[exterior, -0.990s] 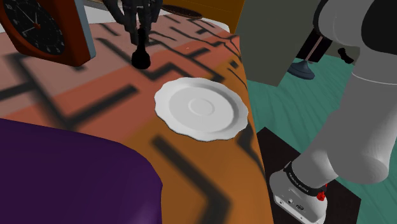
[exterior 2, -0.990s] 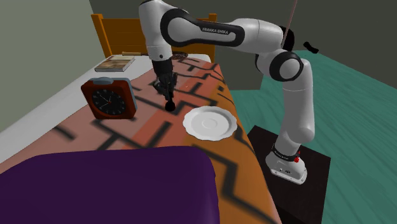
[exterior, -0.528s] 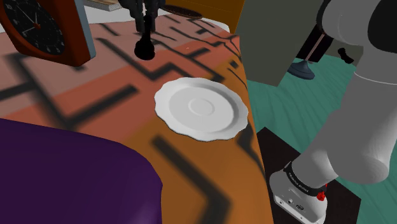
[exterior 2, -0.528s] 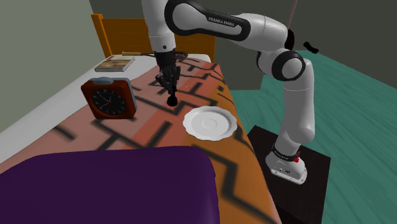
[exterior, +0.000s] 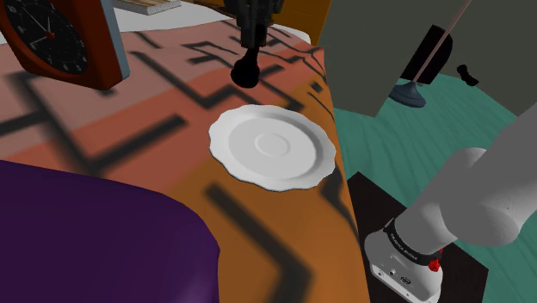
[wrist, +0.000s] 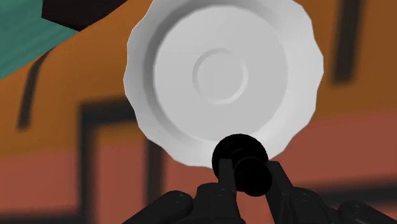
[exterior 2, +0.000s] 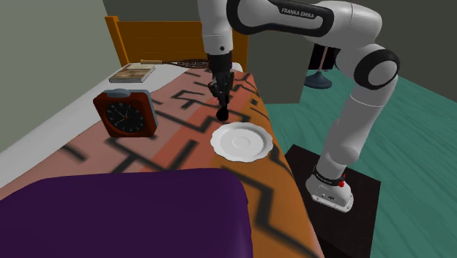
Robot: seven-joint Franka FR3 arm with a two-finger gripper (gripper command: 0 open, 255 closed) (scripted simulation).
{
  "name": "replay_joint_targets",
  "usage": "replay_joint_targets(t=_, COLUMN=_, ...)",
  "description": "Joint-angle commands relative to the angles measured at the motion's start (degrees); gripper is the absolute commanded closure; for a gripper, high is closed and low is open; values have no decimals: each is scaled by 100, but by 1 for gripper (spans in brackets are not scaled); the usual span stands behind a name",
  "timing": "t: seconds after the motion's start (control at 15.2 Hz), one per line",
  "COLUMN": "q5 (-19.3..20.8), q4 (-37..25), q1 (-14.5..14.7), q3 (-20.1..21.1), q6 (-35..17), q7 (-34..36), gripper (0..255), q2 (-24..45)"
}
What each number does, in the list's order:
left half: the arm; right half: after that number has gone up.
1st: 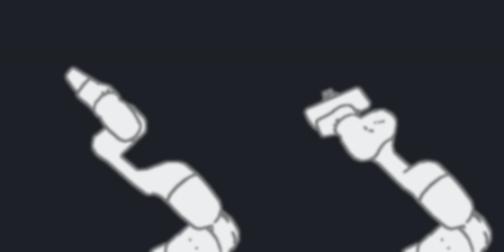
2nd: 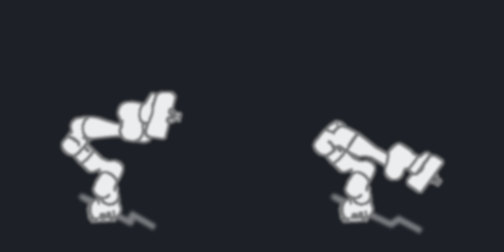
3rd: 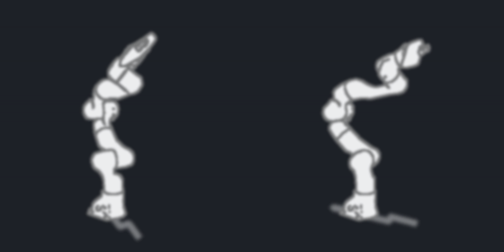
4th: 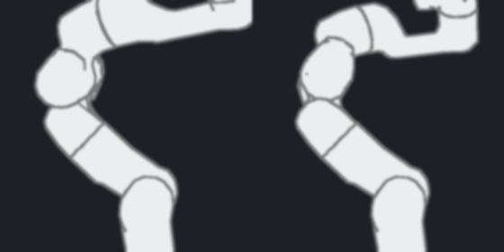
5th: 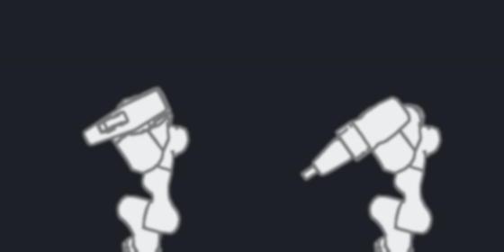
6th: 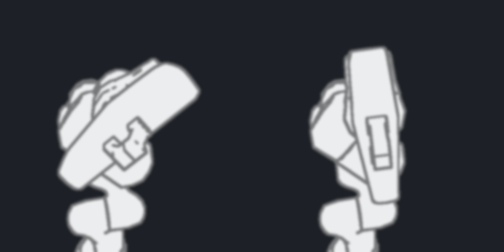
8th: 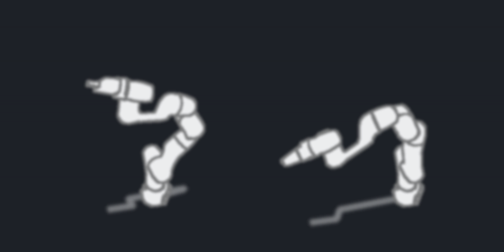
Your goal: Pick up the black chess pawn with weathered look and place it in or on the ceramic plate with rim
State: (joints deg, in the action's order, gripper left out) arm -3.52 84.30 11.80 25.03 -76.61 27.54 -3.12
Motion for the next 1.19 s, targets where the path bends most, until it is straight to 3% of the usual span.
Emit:
replay_joint_targets(t=0.0, q5=-228, q4=548, q1=-54, q3=-88, q6=-18, q7=-129, gripper=255, q2=-574)
replay_joint_targets(t=0.2, q5=-454, q4=1103, q1=-56, q3=-238, q6=72, q7=-287, gripper=255, q2=-1256)
replay_joint_targets(t=1.12, q5=-571, q4=2564, q1=-2, q3=-244, q6=-1018, q7=-440, gripper=255, q2=-1640)
